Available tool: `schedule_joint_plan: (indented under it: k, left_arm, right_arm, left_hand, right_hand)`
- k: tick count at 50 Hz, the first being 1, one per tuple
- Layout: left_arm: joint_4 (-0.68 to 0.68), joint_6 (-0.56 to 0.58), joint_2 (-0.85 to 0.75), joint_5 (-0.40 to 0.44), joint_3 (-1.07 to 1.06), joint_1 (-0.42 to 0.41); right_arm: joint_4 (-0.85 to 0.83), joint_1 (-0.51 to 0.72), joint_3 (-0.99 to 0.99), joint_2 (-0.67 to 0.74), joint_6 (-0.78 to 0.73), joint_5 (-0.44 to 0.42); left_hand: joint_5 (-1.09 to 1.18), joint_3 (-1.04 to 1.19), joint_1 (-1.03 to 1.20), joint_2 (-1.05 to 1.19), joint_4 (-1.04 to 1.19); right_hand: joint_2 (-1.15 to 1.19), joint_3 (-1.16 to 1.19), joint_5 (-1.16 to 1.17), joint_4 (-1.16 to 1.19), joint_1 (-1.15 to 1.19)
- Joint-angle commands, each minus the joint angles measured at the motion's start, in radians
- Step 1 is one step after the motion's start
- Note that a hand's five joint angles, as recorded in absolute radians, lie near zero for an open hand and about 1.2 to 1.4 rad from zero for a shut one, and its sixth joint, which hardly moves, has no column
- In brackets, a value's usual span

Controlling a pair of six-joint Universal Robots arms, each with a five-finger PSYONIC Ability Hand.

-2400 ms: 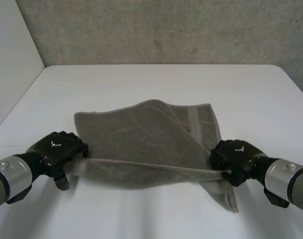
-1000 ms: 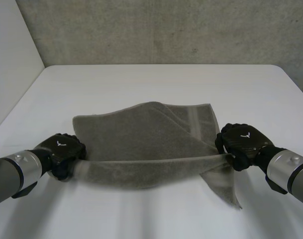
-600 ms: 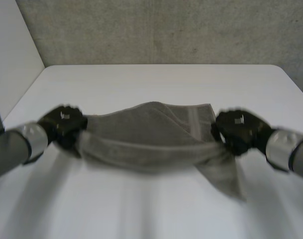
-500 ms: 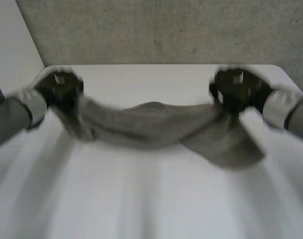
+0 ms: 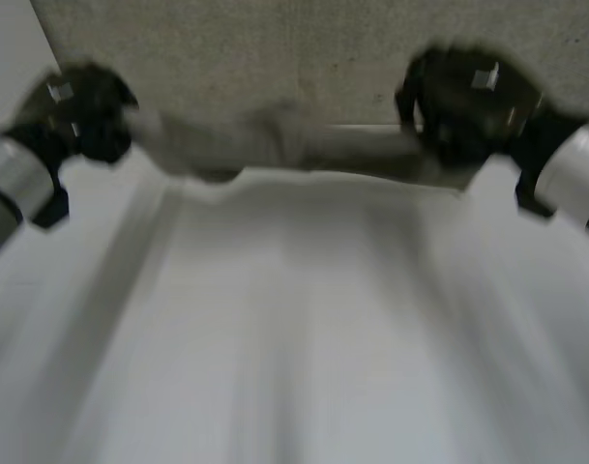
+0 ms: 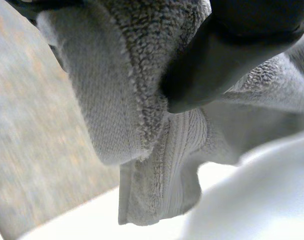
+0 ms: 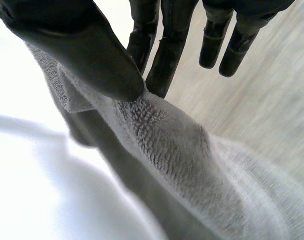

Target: Fold the towel.

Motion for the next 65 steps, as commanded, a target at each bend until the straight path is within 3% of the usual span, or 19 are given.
schedule_joint_plan:
  k: [1, 3, 5, 8, 10, 14, 24, 32, 43, 51, 53, 54, 56, 65]
  left_arm:
    - [0.236, 0.168, 0.025, 0.074, -0.369, 0.078]
    - [0.278, 0.206, 0.014, 0.090, -0.426, 0.082]
    - [0.330, 0.267, -0.012, 0.106, -0.494, 0.083]
    - [0.336, 0.291, -0.038, 0.106, -0.501, 0.080]
    - [0.330, 0.327, -0.067, 0.103, -0.494, 0.074]
    - [0.315, 0.347, -0.075, 0.097, -0.477, 0.075]
    - [0.195, 0.354, -0.034, 0.102, -0.468, 0.088]
    - [0.129, 0.353, 0.058, 0.109, -0.483, 0.075]
    - [0.221, 0.350, 0.012, 0.119, -0.558, 0.057]
    - [0.269, 0.353, -0.046, 0.151, -0.580, 0.017]
    - [0.263, 0.353, -0.061, 0.152, -0.578, 0.000]
    - [0.263, 0.353, -0.061, 0.152, -0.578, 0.000]
    - [0.263, 0.354, -0.064, 0.152, -0.578, -0.012]
    - [0.258, 0.356, -0.058, 0.149, -0.557, -0.011]
  right_arm:
    - [0.037, -0.002, 0.262, 0.006, -0.221, -0.002]
    - [0.041, -0.015, 0.337, 0.017, -0.296, -0.008]
    - [0.038, -0.031, 0.359, 0.031, -0.319, -0.009]
    - [0.032, -0.045, 0.362, 0.094, -0.322, -0.017]
    - [0.031, -0.045, 0.356, 0.124, -0.322, -0.017]
    - [0.023, -0.045, 0.333, 0.164, -0.319, -0.016]
    - [-0.012, -0.044, 0.312, 0.166, -0.223, -0.014]
    - [-0.019, -0.016, 0.289, 0.192, -0.172, -0.008]
    - [-0.020, -0.004, 0.302, 0.206, -0.171, -0.005]
    - [-0.020, -0.005, 0.307, 0.207, -0.169, -0.003]
    - [-0.020, -0.007, 0.308, 0.207, -0.169, -0.003]
    - [-0.020, -0.007, 0.308, 0.207, -0.169, -0.003]
    - [-0.020, -0.007, 0.308, 0.207, -0.168, -0.003]
    - [-0.022, -0.007, 0.289, 0.227, -0.146, 0.050]
  left_hand:
    - [0.051, -0.058, 0.099, 0.068, -0.066]
    - [0.031, -0.058, 0.079, 0.048, -0.066]
    - [-0.191, -0.058, -0.143, -0.174, -0.066]
    - [-0.313, -0.058, -0.265, -0.296, -0.066]
    - [-0.547, -0.058, -0.499, -0.529, -0.066]
    - [-0.776, -0.058, -0.728, -0.759, -0.066]
    - [-1.052, -0.058, -1.004, -1.035, -0.066]
    - [-1.091, -0.058, -1.043, -1.074, -0.066]
    - [-1.056, -0.058, -1.008, -1.038, -0.066]
    - [-0.844, -0.058, -0.796, -0.827, -0.066]
    - [-0.538, -0.058, -0.490, -0.521, -0.066]
    - [-0.536, -0.058, -0.488, -0.519, -0.066]
    - [-0.019, -0.058, 0.029, -0.002, -0.066]
    - [0.051, -0.058, 0.099, 0.068, -0.066]
  right_hand:
    - [0.072, -0.053, 0.047, -0.076, 0.060]
    - [0.072, -0.053, 0.047, -0.076, 0.060]
    - [0.072, -0.053, 0.047, -0.076, 0.060]
    - [0.072, -0.053, 0.047, -0.076, 0.060]
    - [0.072, -0.053, 0.047, -0.076, 0.060]
    - [0.072, -0.053, 0.047, -0.076, 0.060]
    - [0.072, -0.053, 0.047, -0.076, 0.060]
    - [0.072, -0.053, 0.047, -0.076, 0.060]
    - [0.072, -0.053, 0.047, -0.076, 0.060]
    - [0.072, -0.053, 0.047, -0.076, 0.060]
    - [0.072, -0.053, 0.047, -0.076, 0.060]
    - [0.072, -0.053, 0.047, -0.076, 0.060]
    - [0.072, -0.053, 0.047, -0.076, 0.060]
    - [0.072, -0.053, 0.047, -0.076, 0.060]
